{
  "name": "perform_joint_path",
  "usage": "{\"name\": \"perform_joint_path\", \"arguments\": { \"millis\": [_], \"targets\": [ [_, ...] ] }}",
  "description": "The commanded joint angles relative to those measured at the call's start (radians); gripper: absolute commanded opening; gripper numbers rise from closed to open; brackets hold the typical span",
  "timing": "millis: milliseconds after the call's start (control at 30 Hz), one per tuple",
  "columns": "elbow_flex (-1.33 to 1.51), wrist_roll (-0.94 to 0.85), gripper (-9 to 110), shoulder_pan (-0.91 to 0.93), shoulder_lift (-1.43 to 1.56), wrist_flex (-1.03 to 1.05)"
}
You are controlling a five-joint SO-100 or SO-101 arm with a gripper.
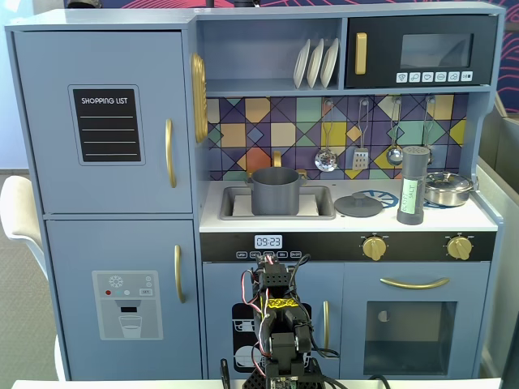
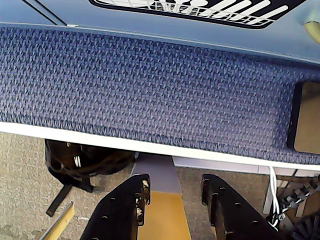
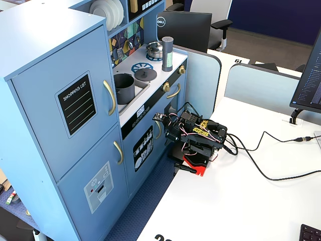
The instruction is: Put salt in the gray recipient
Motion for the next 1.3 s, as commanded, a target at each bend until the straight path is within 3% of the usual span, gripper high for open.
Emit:
{"name": "perform_joint_path", "arguments": {
  "millis": [0, 600, 833, 1000, 1267],
  "targets": [
    [-0.002, 0.014, 0, 0.032, 0.014, 0.002],
    [-0.012, 0.025, 0, 0.048, 0.012, -0.003],
    [-0.255, 0.005, 0, 0.109, -0.074, -0.038],
    [-0.492, -0.008, 0, 0.202, -0.193, -0.012],
    [-0.670, 0.006, 0, 0.505, -0.201, -0.023]
  ]
}}
